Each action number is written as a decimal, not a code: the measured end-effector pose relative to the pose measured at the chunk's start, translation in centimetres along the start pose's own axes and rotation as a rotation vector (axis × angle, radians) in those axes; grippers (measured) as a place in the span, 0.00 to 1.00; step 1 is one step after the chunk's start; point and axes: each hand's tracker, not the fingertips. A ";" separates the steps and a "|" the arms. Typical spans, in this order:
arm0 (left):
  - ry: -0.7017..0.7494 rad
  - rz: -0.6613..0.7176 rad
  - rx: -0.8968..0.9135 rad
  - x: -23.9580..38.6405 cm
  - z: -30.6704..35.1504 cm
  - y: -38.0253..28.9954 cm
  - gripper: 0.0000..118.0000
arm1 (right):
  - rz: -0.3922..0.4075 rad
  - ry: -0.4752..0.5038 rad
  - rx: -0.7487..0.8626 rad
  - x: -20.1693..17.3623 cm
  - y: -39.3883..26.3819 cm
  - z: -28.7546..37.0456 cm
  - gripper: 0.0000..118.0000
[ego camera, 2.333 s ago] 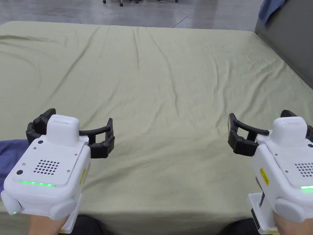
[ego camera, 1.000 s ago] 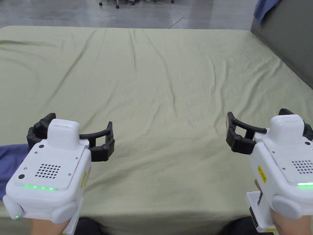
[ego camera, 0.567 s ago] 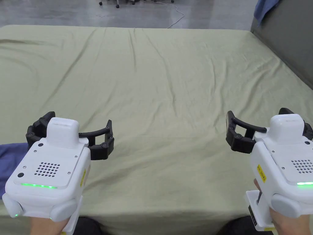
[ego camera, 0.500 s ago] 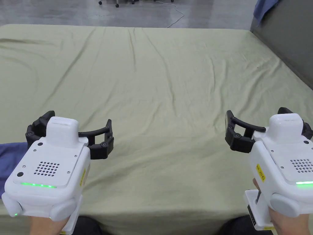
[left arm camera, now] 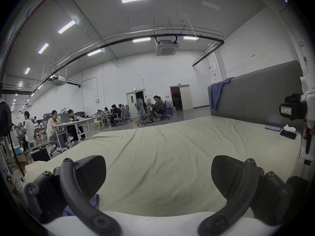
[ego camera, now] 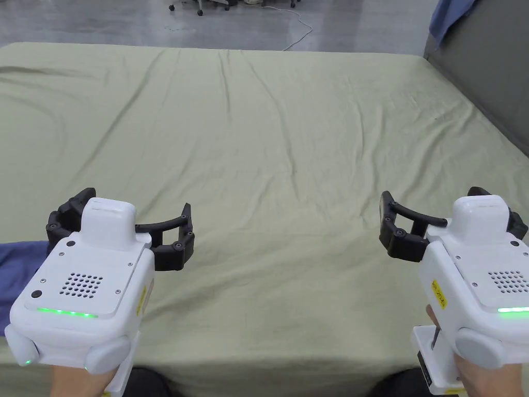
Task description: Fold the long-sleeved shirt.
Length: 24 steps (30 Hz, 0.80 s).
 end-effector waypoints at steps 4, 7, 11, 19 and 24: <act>0.000 -0.005 -0.001 0.0 0.0 0.0 1.00 | -0.110 -0.083 -0.142 -1.1 0.9 -1.1 0.95; 0.002 -0.004 -0.007 0.0 -0.1 0.0 1.00 | -0.202 -0.128 -0.209 -1.3 1.1 -1.8 0.95; 0.009 -0.011 -0.009 -0.1 -0.1 0.0 1.00 | -0.198 -0.186 -0.197 -1.6 1.3 -1.7 0.95; 0.004 -0.025 -0.020 0.1 -0.3 -0.1 1.00 | -0.007 -0.280 -0.191 -4.3 1.2 -1.9 0.95; 0.006 -0.028 -0.017 0.1 -0.2 -0.1 1.00 | -0.034 -0.252 -0.185 -4.1 2.2 -1.4 0.95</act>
